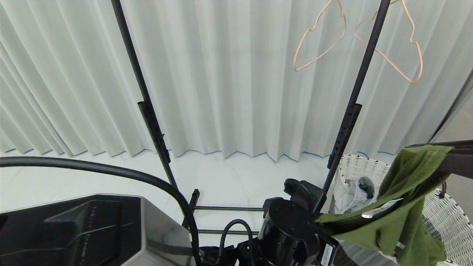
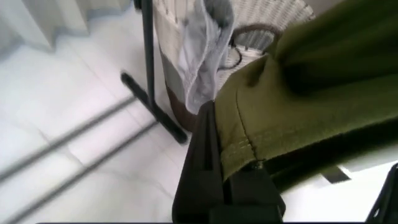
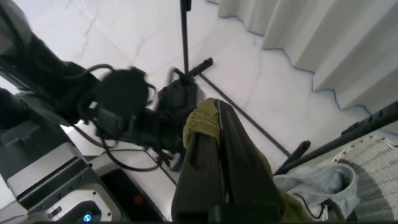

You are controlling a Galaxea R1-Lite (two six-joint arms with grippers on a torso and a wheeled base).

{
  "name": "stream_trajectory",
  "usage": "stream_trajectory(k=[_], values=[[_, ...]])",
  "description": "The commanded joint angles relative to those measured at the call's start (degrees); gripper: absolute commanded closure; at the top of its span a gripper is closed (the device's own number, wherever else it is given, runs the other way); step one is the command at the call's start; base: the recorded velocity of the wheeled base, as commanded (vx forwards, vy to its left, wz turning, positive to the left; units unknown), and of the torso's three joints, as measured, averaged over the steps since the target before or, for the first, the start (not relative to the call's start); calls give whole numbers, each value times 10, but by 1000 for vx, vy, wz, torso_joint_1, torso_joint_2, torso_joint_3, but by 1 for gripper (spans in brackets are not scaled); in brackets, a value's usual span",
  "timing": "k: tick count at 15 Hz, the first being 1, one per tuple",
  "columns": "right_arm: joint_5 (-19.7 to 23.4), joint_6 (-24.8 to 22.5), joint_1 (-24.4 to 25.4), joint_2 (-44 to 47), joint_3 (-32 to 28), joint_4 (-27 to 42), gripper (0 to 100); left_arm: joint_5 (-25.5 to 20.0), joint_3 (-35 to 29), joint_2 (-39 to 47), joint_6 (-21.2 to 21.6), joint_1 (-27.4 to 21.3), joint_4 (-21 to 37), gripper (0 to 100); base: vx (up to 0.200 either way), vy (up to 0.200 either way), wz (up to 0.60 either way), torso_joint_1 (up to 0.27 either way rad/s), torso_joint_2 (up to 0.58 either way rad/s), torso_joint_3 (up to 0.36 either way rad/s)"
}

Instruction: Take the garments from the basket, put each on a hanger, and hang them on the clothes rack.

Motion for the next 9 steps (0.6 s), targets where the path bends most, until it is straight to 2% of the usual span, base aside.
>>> stream_trajectory(k=[1, 3, 4, 5, 7, 9], values=[[-2, 1, -7, -1, 14, 0, 100, 3, 93, -104, 11, -5, -13, 100, 0, 0, 0, 0, 0, 0], [-3, 1, -12, 0, 27, -1, 100, 3, 139, -198, 10, -10, 16, 100, 0, 0, 0, 0, 0, 0], [-3, 1, -13, 5, 28, -1, 100, 3, 154, -276, 9, -19, 73, 100, 0, 0, 0, 0, 0, 0], [-3, 1, -13, 8, 30, -2, 100, 3, 156, -312, 7, -21, 106, 100, 0, 0, 0, 0, 0, 0], [-3, 1, -13, 23, 31, -3, 100, 3, 156, -407, 4, -19, 228, 100, 0, 0, 0, 0, 0, 0], [-13, -3, -13, 44, 47, -57, 100, 16, 142, -490, 4, 32, 376, 100, 0, 0, 0, 0, 0, 0]])
